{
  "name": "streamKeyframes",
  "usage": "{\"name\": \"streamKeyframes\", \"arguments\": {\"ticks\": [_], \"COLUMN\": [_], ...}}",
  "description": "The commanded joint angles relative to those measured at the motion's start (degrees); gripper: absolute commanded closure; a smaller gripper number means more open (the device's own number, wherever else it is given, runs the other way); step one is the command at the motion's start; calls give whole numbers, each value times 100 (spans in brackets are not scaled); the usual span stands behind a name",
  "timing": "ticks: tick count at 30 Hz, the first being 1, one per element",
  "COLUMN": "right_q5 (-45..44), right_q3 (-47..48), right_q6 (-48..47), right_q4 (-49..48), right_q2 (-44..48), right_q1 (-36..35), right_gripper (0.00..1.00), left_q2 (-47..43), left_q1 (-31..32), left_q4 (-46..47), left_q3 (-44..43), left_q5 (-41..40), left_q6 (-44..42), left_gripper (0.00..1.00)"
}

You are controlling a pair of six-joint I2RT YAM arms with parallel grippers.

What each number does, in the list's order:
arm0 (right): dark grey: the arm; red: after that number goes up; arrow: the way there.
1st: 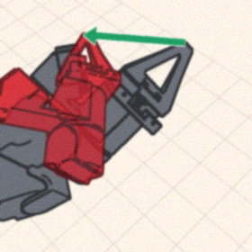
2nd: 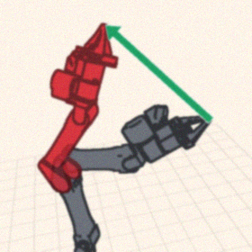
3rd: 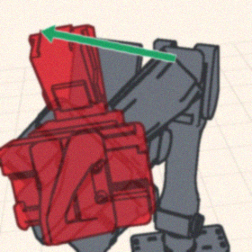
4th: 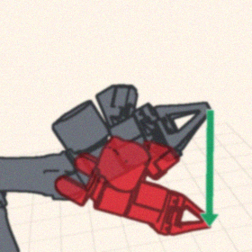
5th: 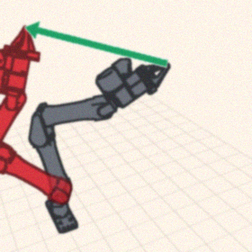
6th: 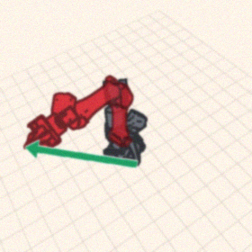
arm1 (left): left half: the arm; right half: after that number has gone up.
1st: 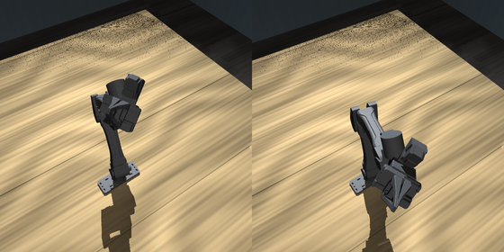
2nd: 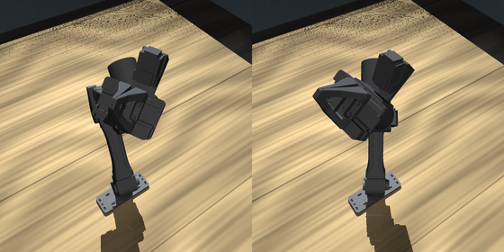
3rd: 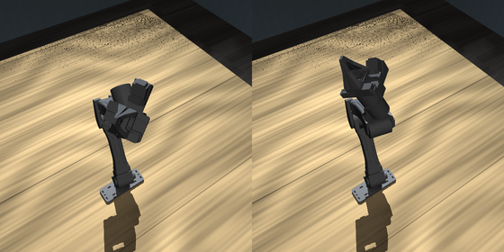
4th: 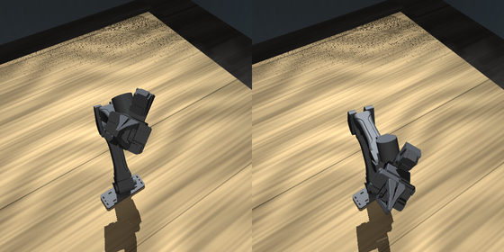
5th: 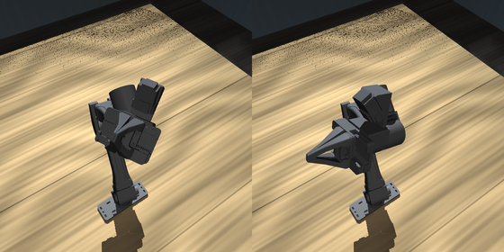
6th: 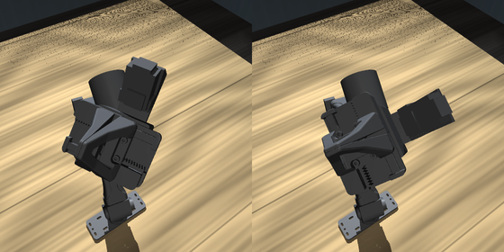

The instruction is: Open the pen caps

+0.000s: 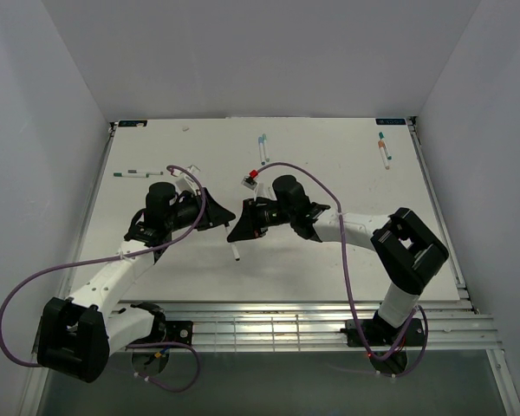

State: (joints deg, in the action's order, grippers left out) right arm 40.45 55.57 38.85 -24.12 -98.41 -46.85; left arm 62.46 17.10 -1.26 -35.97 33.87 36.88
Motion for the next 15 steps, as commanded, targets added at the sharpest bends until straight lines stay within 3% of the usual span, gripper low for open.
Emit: {"name": "streamKeyframes", "arguments": {"ticks": [1, 8, 15], "right_q5": [-37, -178, -151], "right_q3": [305, 322, 384], "right_q6": [-35, -62, -27], "right_q4": [-119, -49, -49], "right_q2": [-47, -29, -64], "right_q1": [0, 18, 44], "right_gripper": [92, 92, 92], "left_q2": [-146, -23, 38], "left_q1": [4, 4, 4], "left_q4": [82, 424, 390], "left_q3": [37, 160, 160], "left_q5": [94, 190, 120], "left_q6": [3, 161, 293], "left_gripper": [56, 62, 84]}}
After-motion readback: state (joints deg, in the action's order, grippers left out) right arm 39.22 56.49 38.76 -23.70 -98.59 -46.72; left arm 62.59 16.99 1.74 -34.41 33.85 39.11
